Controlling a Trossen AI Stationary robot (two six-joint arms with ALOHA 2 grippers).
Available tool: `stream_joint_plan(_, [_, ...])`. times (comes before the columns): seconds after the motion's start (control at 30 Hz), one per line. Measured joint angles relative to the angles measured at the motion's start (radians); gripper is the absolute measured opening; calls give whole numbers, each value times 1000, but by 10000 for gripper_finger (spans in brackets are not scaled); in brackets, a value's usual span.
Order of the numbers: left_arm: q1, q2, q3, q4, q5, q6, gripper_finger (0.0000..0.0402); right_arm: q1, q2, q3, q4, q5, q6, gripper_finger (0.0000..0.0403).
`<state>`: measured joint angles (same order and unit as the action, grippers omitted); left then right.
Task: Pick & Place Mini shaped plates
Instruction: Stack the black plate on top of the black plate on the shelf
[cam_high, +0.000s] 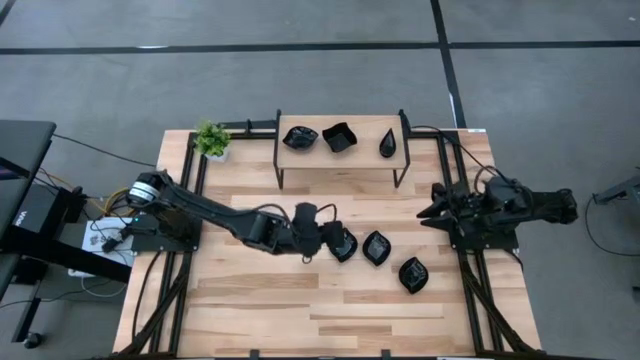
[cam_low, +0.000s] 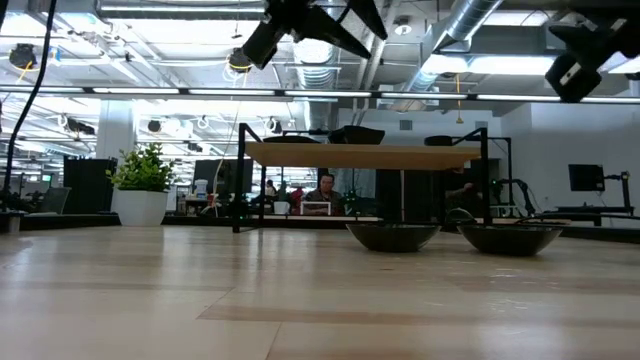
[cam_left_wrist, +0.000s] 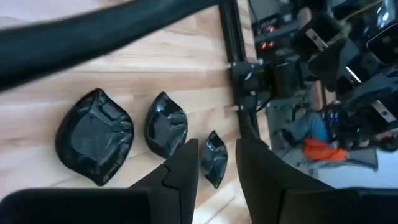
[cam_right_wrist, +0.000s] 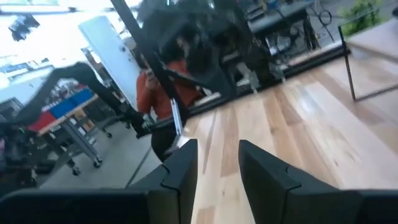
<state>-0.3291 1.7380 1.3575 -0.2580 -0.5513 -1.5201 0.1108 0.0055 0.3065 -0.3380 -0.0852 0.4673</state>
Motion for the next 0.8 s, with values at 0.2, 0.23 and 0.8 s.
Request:
stream_joint_plan(0.2, [-30, 100, 12, 125, -10, -105, 108, 0, -2, 2, 10, -11, -6, 112])
stream_joint_plan(0.23, [-27, 124, 27, 125, 13, -112, 108, 0, -1, 2, 11, -18, -6, 112])
stream_joint_plan(0.8, [-59, 207, 68, -74, 132, -606, 108, 0, -2, 2, 27, -48, 15, 112])
